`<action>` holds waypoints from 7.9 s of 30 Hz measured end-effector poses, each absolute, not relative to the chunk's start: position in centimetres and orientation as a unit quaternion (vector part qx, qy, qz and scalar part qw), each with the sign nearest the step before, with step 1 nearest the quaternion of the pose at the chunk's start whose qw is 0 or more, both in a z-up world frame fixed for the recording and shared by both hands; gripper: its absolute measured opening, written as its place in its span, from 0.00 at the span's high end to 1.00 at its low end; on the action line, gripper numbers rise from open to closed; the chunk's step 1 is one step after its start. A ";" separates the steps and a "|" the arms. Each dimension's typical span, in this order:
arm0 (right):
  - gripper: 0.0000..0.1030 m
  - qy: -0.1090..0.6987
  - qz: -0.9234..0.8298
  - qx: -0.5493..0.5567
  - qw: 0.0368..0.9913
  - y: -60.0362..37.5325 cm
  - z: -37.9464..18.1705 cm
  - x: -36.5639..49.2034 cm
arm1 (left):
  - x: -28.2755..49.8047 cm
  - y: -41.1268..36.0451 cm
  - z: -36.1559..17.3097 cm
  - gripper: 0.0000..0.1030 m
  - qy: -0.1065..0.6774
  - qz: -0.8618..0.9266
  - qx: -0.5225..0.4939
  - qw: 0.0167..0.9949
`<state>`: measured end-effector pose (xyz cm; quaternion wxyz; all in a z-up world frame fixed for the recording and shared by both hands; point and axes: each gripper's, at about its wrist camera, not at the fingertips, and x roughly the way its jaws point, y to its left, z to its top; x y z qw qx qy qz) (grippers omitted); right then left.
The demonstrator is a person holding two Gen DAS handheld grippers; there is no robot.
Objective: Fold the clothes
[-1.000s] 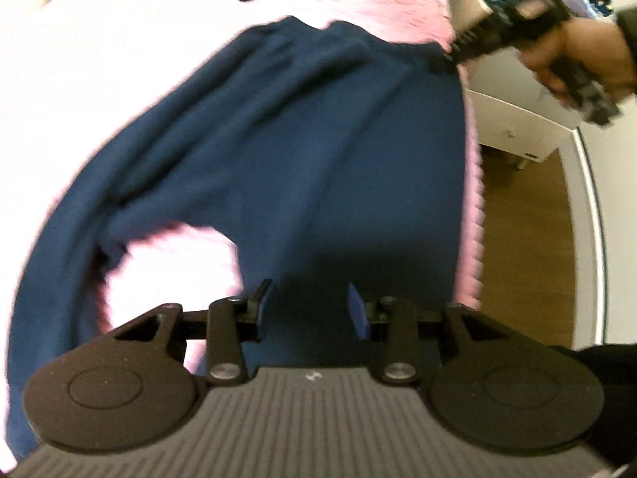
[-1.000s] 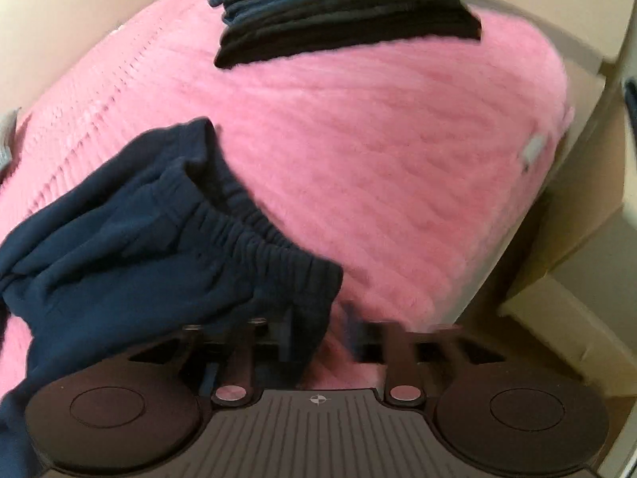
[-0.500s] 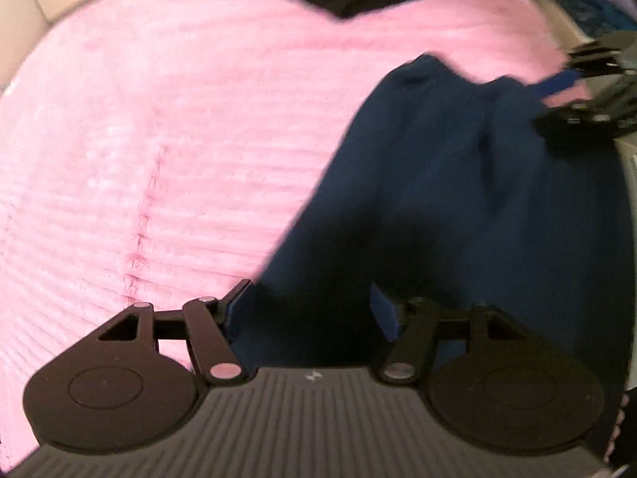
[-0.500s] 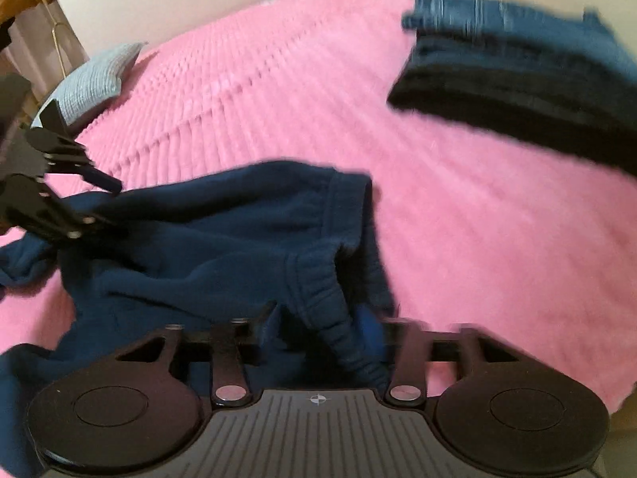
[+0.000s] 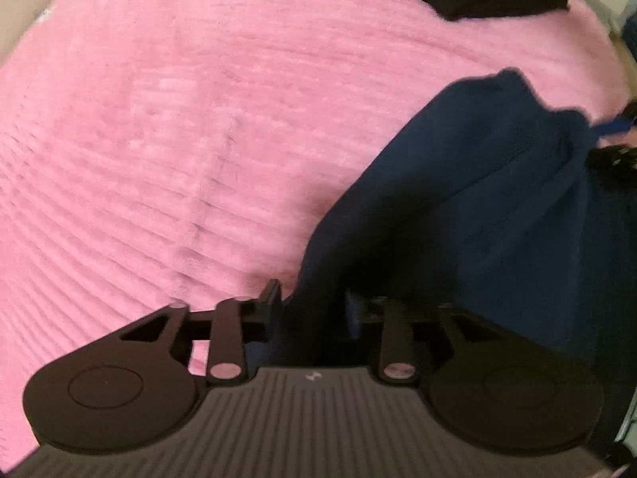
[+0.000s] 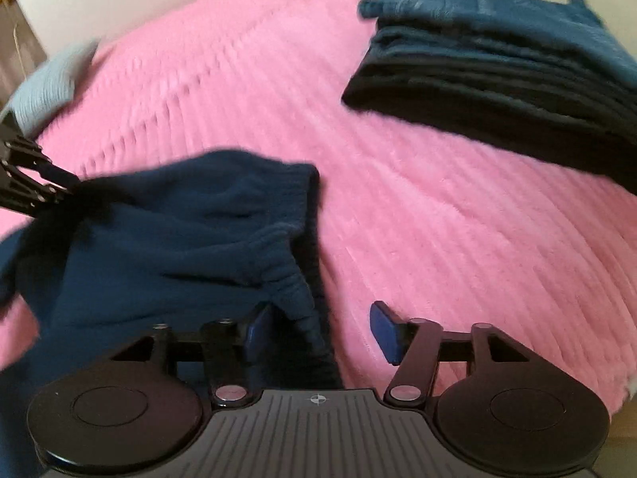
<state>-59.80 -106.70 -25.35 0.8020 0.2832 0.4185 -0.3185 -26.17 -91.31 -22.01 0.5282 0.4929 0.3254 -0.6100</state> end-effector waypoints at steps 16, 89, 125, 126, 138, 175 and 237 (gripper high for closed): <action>0.86 0.247 -0.460 0.513 0.682 -100.5 -27.2 -70.6 | -36.6 -99.3 -26.0 0.82 0.257 -0.707 0.506 0.422; 0.25 0.549 -0.223 0.083 0.802 -91.2 -21.5 -34.1 | 1.3 -53.3 -20.6 0.45 0.335 -0.508 0.450 0.654; 0.46 0.566 -0.149 0.033 0.810 -86.4 -27.4 -37.0 | -7.9 -49.6 -21.8 0.59 0.311 -0.478 0.540 0.619; 0.46 0.568 -0.173 0.048 0.803 -86.5 -27.7 -36.8 | -8.5 -49.0 -22.1 0.58 0.312 -0.484 0.540 0.614; 0.27 0.635 -0.253 0.004 0.730 -83.6 -29.0 -37.0 | -5.5 -42.6 -26.6 0.54 0.215 -0.436 0.629 0.606; 0.15 0.656 -0.227 0.237 0.680 -76.6 -30.8 -50.5 | -20.2 -30.9 -25.1 0.58 0.475 -0.364 0.536 0.596; 0.26 0.569 -0.121 0.115 0.805 -79.0 -16.2 -53.1 | -34.6 -37.8 -9.5 0.36 0.449 -0.291 0.416 0.736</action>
